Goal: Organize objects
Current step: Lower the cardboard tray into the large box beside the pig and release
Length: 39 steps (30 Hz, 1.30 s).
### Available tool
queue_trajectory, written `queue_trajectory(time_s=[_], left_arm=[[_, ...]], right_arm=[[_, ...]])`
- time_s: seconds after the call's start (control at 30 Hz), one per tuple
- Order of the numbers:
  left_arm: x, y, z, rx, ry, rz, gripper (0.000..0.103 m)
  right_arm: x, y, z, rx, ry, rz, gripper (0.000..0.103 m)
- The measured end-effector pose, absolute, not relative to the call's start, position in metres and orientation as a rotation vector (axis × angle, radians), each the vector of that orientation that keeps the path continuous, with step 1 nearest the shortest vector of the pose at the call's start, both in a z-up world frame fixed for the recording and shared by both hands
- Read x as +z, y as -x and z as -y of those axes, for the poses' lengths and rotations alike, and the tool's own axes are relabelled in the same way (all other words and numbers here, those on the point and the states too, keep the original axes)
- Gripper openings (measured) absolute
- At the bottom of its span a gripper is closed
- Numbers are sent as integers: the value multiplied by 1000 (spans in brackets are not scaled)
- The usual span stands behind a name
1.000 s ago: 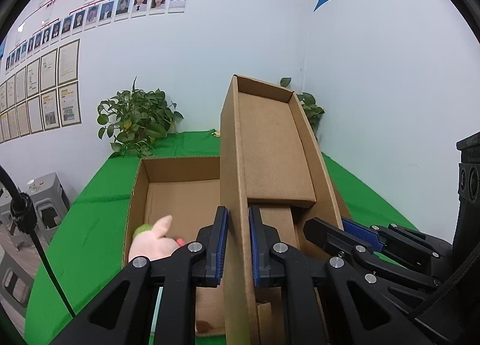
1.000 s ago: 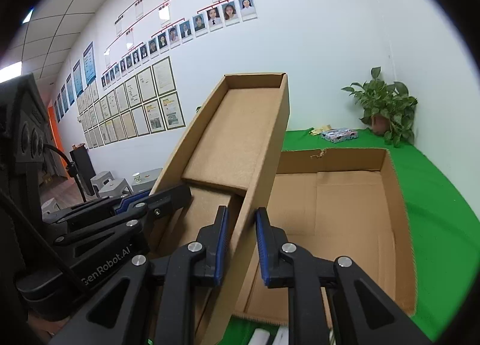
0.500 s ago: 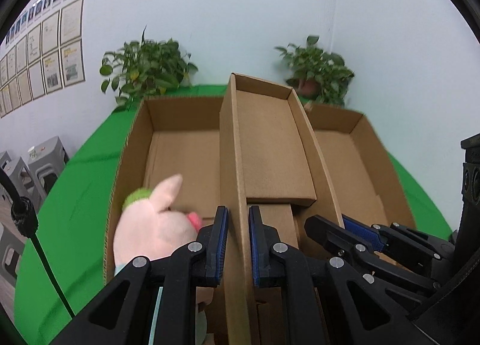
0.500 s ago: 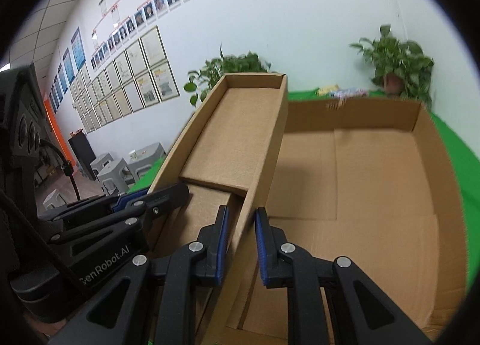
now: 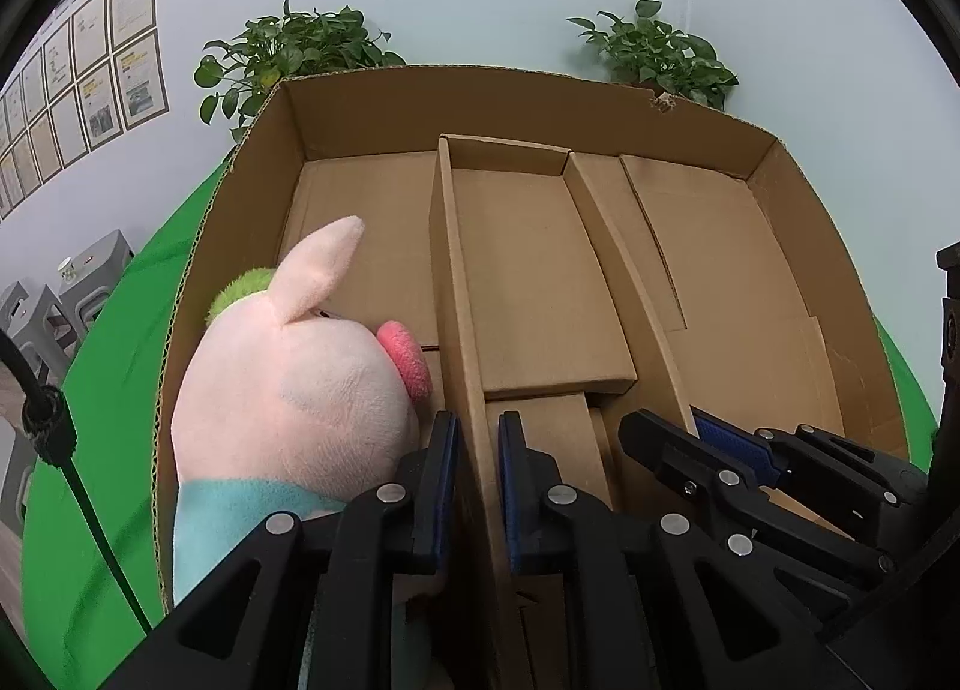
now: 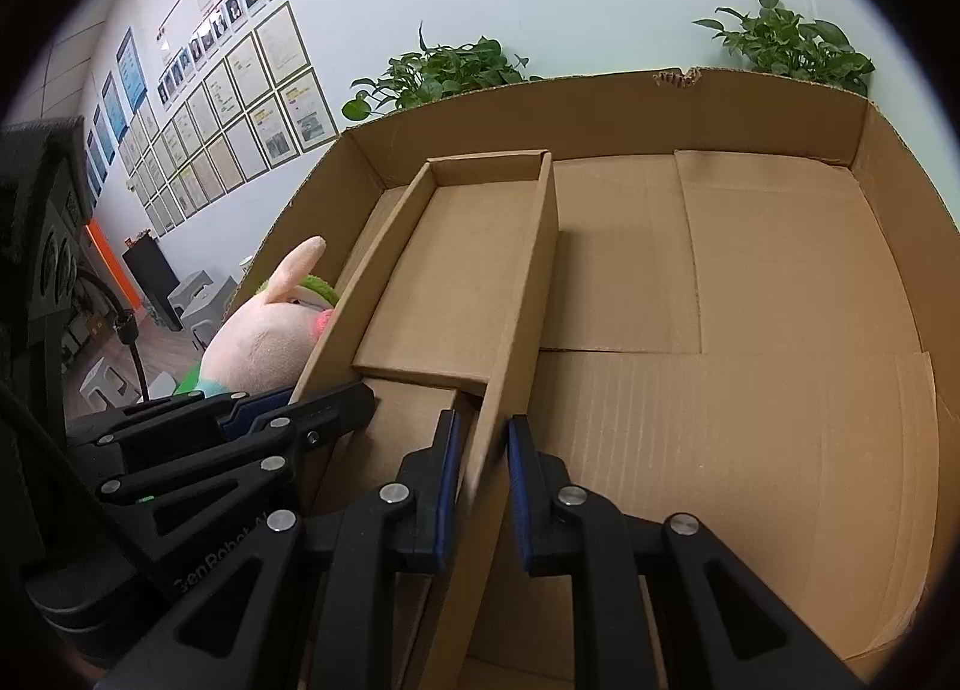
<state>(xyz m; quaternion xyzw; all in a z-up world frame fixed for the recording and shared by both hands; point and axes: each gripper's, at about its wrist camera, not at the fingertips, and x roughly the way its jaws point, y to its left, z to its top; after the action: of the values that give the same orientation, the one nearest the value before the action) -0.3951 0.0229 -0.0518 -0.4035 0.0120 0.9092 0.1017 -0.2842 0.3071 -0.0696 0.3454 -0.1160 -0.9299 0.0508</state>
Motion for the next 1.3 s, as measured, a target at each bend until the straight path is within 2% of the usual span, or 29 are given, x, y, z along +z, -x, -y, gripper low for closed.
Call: queue_trajectory(time_s=[0.37, 0.73, 0.9, 1.0, 1.07, 1.13, 1.17, 1.2, 1.23, 1.27, 1.3], left_arm=[[-32, 361, -4, 2647, 1148, 13, 18], [-6, 326, 13, 2731, 1053, -17, 20], [-4, 319, 21, 2747, 1064, -9, 20], [-4, 316, 22, 2757, 1069, -12, 20], [-4, 314, 20, 2762, 1065, -26, 24], [-2, 310, 18, 2777, 1037, -38, 32], [0, 306, 18, 2789, 1018, -41, 39], [2, 302, 18, 2805, 998, -41, 48], [4, 298, 18, 2819, 978, -40, 52], [7, 292, 17, 2840, 942, -43, 57], [10, 288, 16, 2851, 921, -48, 60]], right_arm=[[-86, 293, -301, -2834, -1142, 390, 11], [-82, 293, -291, -2882, -1225, 306, 12], [-84, 297, -280, -2891, -1270, 185, 12], [-84, 296, -279, -2881, -1267, 179, 15], [-84, 298, -280, -2873, -1249, 189, 16], [-82, 296, -283, -2870, -1215, 181, 24], [-80, 294, -285, -2877, -1194, 182, 40], [-77, 292, -287, -2875, -1166, 193, 51], [-73, 287, -289, -2872, -1130, 206, 69], [-69, 282, -290, -2877, -1093, 206, 77], [-63, 275, -291, -2885, -1058, 192, 78]])
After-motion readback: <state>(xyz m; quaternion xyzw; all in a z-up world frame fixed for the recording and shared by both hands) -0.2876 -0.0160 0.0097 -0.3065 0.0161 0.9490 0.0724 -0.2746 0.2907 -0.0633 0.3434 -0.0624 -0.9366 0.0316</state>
